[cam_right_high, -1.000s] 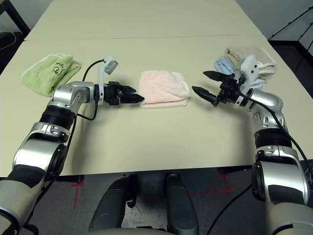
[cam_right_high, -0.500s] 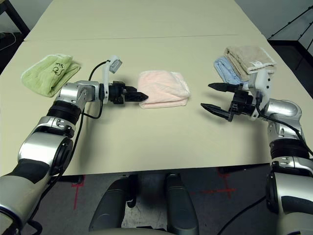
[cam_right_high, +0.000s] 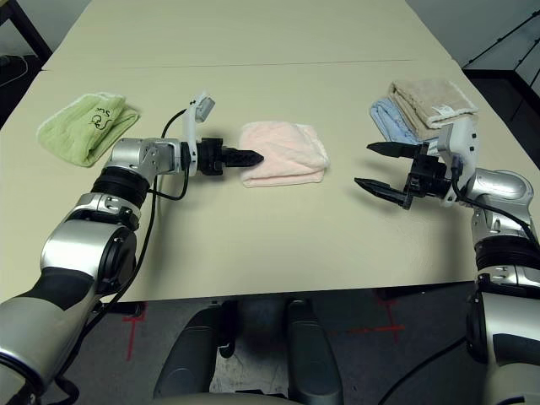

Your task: Fold the towel and set it aside.

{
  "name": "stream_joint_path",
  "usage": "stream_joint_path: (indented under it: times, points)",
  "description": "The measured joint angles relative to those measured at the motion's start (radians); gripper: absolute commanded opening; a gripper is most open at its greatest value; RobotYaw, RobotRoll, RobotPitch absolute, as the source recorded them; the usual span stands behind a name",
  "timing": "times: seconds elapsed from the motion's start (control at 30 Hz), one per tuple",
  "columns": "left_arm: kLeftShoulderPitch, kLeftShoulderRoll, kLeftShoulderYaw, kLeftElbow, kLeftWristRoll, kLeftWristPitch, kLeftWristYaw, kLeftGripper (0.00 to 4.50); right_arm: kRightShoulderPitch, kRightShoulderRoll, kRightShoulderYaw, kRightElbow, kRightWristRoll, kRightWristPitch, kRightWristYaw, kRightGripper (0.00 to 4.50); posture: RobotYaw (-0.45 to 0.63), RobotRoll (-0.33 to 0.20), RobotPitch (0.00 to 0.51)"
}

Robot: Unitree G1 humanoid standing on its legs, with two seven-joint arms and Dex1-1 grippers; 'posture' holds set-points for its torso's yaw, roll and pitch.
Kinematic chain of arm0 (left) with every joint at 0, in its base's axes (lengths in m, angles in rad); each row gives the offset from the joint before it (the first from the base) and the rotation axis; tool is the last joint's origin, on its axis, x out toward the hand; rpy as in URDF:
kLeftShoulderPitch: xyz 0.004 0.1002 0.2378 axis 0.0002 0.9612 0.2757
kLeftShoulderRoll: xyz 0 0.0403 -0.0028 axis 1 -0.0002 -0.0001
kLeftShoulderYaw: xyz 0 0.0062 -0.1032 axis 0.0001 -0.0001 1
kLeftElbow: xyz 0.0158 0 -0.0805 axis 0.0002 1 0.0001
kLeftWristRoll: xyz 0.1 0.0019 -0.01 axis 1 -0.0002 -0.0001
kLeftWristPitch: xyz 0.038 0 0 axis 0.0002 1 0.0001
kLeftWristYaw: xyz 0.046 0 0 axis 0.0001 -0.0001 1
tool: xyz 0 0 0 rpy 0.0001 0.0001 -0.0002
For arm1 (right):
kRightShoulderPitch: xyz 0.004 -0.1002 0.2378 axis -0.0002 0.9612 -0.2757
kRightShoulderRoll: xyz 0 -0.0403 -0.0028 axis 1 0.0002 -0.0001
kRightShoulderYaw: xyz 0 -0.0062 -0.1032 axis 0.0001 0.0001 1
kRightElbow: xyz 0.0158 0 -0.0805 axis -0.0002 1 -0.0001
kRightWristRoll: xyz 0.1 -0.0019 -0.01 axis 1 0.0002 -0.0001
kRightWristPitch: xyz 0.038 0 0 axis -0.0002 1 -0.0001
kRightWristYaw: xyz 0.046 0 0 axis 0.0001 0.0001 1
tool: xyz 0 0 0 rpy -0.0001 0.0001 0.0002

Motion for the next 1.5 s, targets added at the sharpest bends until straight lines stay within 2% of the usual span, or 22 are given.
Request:
stream_joint_path:
  times: [0.03,0.13,0.43,0.8,1.1,1.33,1.5]
  points:
    - [-0.003,0.000,-0.003,0.001,0.000,0.008,-0.004,4.50,-0.001,0.000,0.000,0.001,-0.002,-0.002,-0.001,4.48,-0.01,0.000,0.206]
    - [-0.009,0.000,-0.018,0.009,0.003,0.037,-0.016,3.57,-0.007,0.000,0.000,0.003,-0.006,-0.004,-0.002,4.50,-0.01,0.000,0.206]
    - [-0.012,-0.006,-0.011,0.044,0.003,0.062,0.000,0.04,-0.019,0.000,0.000,0.023,-0.023,-0.017,-0.013,4.50,0.00,0.000,0.207]
    - [-0.030,-0.005,0.023,0.049,-0.005,0.078,0.021,0.01,-0.031,0.000,0.001,0.045,-0.045,-0.038,-0.023,4.50,0.01,0.000,0.200]
    - [0.013,0.094,0.021,-0.056,-0.018,0.127,-0.028,0.01,-0.038,0.005,0.002,0.072,-0.059,-0.053,-0.035,4.50,0.02,0.000,0.197]
    - [0.094,0.162,0.094,-0.234,-0.079,0.192,0.024,0.01,-0.051,0.007,0.003,0.084,-0.069,-0.058,-0.039,4.50,0.04,0.000,0.193]
    - [0.095,0.194,0.146,-0.265,-0.095,0.179,0.084,0.01,-0.063,0.009,0.003,0.085,-0.072,-0.059,-0.043,4.50,0.05,0.000,0.189]
